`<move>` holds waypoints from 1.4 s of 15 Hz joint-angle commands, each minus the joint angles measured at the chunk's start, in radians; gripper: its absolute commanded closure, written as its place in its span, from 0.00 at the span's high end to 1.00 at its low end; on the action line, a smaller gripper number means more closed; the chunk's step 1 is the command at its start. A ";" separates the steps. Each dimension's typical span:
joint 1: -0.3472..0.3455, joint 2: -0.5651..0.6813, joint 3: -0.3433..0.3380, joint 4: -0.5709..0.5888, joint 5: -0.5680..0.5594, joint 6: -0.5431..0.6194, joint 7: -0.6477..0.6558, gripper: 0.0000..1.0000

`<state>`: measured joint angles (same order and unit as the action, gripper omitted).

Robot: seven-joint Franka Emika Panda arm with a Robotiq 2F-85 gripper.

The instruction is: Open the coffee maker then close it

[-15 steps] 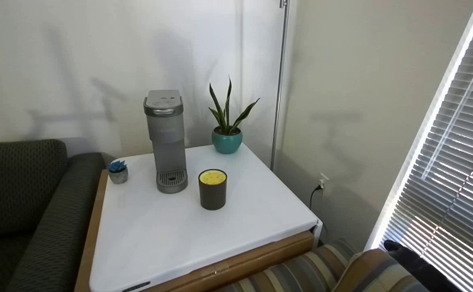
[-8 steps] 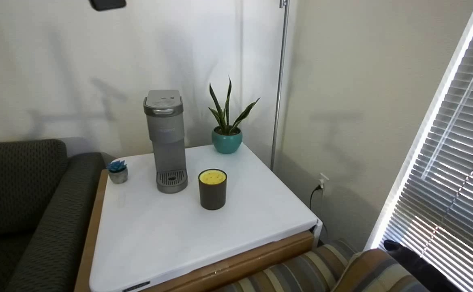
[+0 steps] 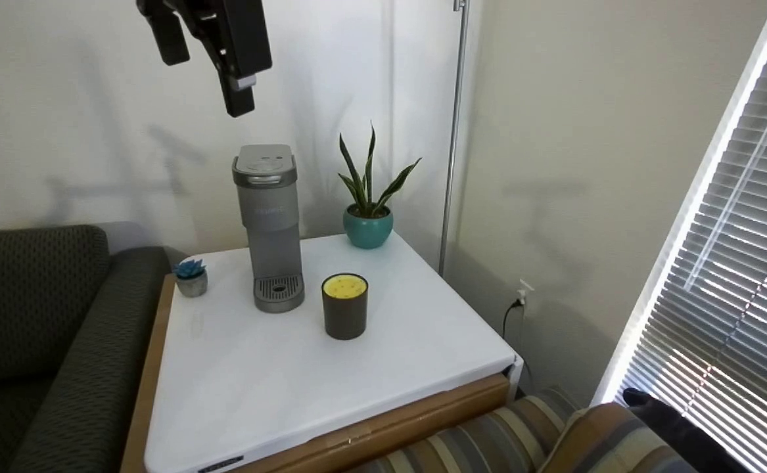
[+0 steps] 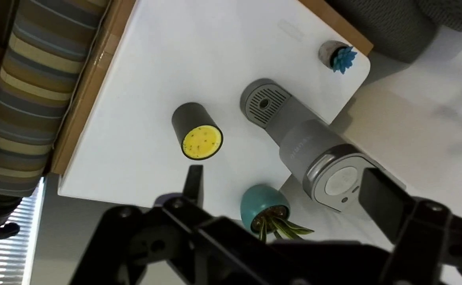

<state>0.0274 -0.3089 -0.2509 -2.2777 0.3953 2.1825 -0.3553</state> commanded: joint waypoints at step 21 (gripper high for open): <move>0.145 0.336 0.050 0.056 0.842 0.352 -0.403 1.00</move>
<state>0.1634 -0.0340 -0.1896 -2.2421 1.0446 2.5198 -0.6174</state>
